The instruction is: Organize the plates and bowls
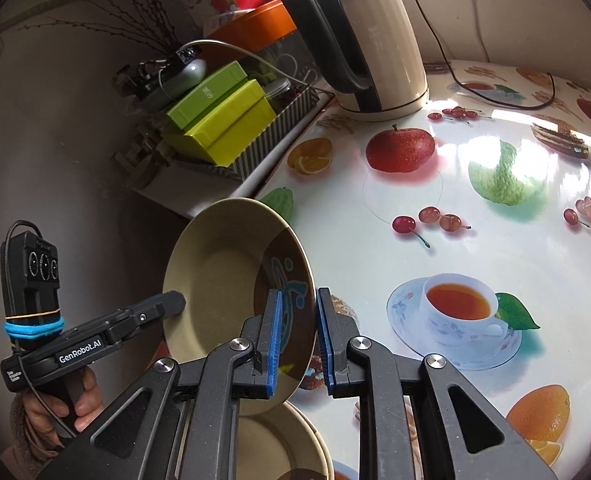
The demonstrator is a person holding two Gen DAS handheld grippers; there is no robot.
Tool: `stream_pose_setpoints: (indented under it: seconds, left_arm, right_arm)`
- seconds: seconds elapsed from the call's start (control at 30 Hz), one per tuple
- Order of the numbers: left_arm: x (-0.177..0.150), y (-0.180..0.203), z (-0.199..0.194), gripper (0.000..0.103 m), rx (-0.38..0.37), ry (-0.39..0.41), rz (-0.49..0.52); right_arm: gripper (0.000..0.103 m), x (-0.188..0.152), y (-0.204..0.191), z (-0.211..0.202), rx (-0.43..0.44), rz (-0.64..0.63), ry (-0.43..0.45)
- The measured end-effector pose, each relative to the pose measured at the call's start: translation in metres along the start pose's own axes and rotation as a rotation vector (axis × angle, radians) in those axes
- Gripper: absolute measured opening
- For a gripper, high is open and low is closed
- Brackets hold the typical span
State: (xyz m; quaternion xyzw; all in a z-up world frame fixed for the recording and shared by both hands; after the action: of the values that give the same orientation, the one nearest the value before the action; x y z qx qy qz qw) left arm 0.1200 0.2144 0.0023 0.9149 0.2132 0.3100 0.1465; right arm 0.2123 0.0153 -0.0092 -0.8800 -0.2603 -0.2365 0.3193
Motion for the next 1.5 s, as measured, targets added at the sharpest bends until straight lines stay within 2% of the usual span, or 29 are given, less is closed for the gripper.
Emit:
stream_pose_setpoints:
  seconds: [0.73,1.5]
  left_arm:
    - [-0.050,0.014,-0.030,0.022,-0.016,-0.004,0.022]
    - [-0.092,0.012,-0.022,0.022,0.000,-0.075,0.019]
  right_arm:
    - [0.017,-0.057,-0.011,-0.048,0.020,0.027,0.032]
    - [0.017,-0.106,-0.003,-0.051,0.015,0.075,-0.026]
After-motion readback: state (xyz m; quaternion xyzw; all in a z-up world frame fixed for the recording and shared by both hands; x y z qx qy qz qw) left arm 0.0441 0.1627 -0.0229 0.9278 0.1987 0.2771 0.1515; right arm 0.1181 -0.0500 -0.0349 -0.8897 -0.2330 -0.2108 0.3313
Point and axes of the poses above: each gripper's, at about its wrist camera, not at the fingertips, and z roughly the way its jaws point, y to its right, x to its top, the point moved 1 cm from there along z, roughly the way its jaws point
